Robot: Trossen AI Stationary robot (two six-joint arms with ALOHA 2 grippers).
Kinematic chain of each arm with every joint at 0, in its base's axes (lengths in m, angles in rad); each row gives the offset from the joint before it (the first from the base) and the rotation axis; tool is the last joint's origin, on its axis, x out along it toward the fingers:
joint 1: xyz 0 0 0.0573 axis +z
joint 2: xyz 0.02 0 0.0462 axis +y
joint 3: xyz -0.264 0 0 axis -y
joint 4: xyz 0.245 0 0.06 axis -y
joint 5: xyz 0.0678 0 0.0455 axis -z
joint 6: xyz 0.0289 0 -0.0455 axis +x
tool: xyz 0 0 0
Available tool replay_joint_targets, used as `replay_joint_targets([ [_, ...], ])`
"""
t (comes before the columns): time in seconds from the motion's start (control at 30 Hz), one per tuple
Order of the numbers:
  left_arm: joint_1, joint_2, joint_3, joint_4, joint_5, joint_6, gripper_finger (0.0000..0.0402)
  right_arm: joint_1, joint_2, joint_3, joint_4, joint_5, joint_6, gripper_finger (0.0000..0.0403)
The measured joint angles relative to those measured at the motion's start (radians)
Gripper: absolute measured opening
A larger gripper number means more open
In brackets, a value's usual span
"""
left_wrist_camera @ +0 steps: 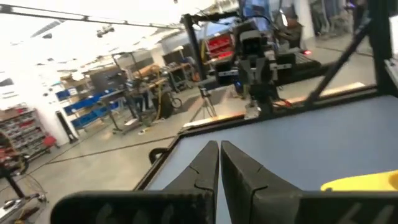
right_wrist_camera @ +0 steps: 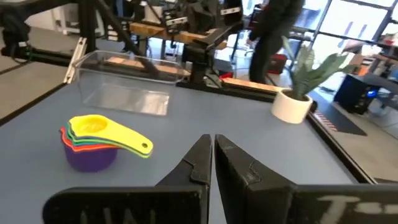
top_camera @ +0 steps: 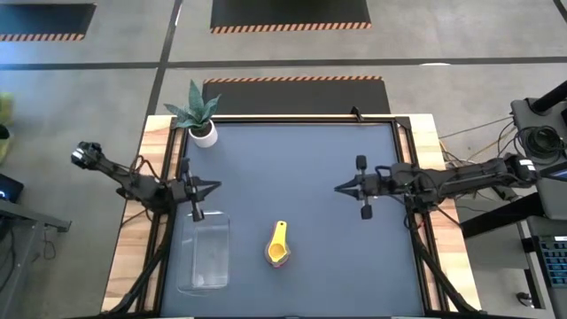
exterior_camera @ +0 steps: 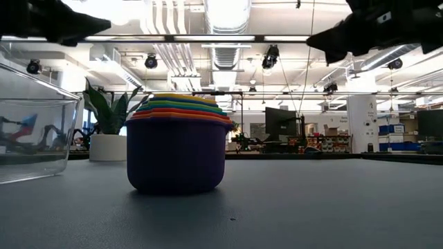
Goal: Nest measuring cups in basket
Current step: Return to Home Position
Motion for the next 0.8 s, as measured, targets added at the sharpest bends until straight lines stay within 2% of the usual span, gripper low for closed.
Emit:
replay_joint_targets([
  [0.23,0.098,-0.101,-0.092,0.155,0.000,0.093,0.0000,-0.055,-0.130,-0.064,-0.011,-0.003,0.014,0.0009],
  [0.33,0.141,-0.151,-0.093,0.123,0.016,0.120,0.0000,-0.072,-0.175,-0.071,-0.038,-0.019,0.027,0.0008],
  [0.43,0.152,-0.217,-0.081,0.075,0.075,0.129,0.0000,-0.080,-0.216,-0.071,-0.073,-0.033,0.028,0.0008],
  [0.57,0.151,-0.323,-0.058,-0.100,0.088,0.088,0.0000,-0.080,-0.271,-0.071,-0.131,-0.034,0.027,0.0008],
  [0.67,0.151,-0.333,-0.049,-0.186,0.080,0.044,0.0000,-0.080,-0.314,-0.071,-0.187,-0.028,0.027,0.0008],
  [0.8,0.151,-0.334,-0.052,-0.202,0.088,0.019,0.0000,-0.082,-0.367,-0.071,-0.239,-0.026,0.027,0.0008],
])
